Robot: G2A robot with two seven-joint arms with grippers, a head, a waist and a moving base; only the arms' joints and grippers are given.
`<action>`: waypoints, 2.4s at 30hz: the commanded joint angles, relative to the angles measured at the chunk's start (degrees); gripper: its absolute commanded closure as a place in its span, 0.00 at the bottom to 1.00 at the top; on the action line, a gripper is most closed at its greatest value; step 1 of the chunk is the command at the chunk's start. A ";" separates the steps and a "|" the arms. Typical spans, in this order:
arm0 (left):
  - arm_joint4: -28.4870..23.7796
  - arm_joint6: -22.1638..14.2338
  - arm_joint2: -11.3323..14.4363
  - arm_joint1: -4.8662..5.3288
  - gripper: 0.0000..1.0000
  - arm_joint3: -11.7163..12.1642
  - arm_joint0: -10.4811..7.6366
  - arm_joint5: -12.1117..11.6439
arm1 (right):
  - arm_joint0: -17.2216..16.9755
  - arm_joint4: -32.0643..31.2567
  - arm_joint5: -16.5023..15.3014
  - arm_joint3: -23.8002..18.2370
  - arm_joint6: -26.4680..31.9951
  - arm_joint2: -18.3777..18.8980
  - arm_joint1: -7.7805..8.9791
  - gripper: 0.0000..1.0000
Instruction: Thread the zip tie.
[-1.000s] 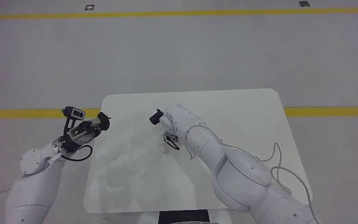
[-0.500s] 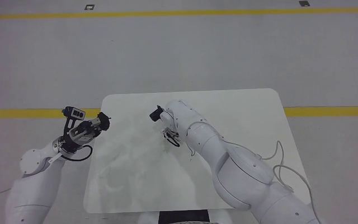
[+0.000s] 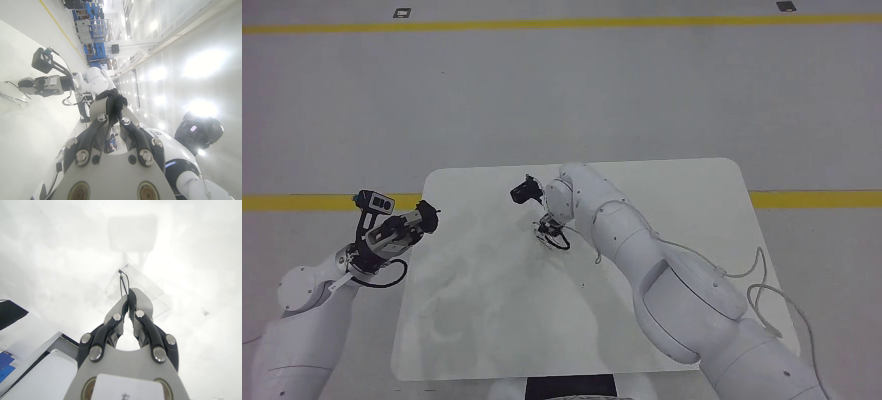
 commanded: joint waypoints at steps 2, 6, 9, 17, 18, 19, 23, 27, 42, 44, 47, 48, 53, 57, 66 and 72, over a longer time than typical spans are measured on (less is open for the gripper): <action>0.00 0.00 0.00 0.00 1.00 0.00 0.00 0.00 | 0.27 1.47 -1.57 -0.22 -0.63 1.40 1.28 1.00; 0.00 0.00 0.00 0.00 1.00 0.00 0.00 0.00 | -0.49 3.39 -1.57 -2.69 -0.88 3.02 3.10 1.00; 0.00 0.00 0.00 0.00 1.00 0.00 0.00 0.00 | -1.88 5.67 -1.57 -6.40 -0.89 4.72 5.09 1.00; 0.00 0.00 0.00 0.00 1.00 0.00 0.00 0.00 | -9.82 10.35 -1.57 -23.82 0.30 11.92 12.63 1.00; 0.00 0.00 0.00 0.00 1.00 0.00 0.00 0.00 | -11.18 10.23 -1.57 -26.51 0.57 12.89 13.53 1.00; 0.00 0.00 0.00 0.00 1.00 0.00 0.00 0.00 | -13.07 9.93 -1.57 -30.14 1.25 14.18 14.69 1.00; 0.00 0.00 0.00 0.00 1.00 0.00 0.00 0.00 | -14.51 9.87 -1.57 -33.08 1.96 15.13 15.49 1.00; 0.00 0.00 0.00 0.00 1.00 0.00 0.00 0.00 | -14.51 9.87 -1.57 -33.08 1.96 15.13 15.49 1.00; 0.00 0.00 0.00 0.00 1.00 0.00 0.00 0.00 | -17.70 12.77 -1.52 -37.42 -4.80 20.27 17.24 1.00; 0.00 0.00 0.00 0.00 1.00 0.00 0.00 0.00 | -19.62 14.02 -1.31 -40.08 -6.33 22.10 17.89 1.00; 0.00 0.00 0.00 0.00 1.00 0.00 0.00 0.00 | -23.68 16.45 0.11 -45.62 -9.39 24.79 18.75 1.00; 0.00 0.00 0.00 0.00 1.00 0.00 0.00 0.00 | -25.00 17.34 0.91 -47.32 -10.52 25.49 18.93 1.00; 0.00 0.00 0.00 0.00 1.00 0.00 0.00 0.00 | -31.40 24.43 2.93 -54.83 -14.42 27.70 19.42 1.00; 0.00 0.00 0.00 0.00 1.00 0.00 0.00 0.00 | -33.88 28.83 4.01 -57.39 -16.44 28.54 19.59 1.00; 0.00 0.00 0.00 0.00 1.00 0.00 0.00 0.00 | -34.05 29.23 4.57 -57.61 -15.77 28.43 19.66 1.00; 0.51 2.52 1.10 -0.30 1.00 -1.05 0.18 -0.18 | -35.12 29.97 5.04 -58.94 -20.18 28.13 19.45 1.00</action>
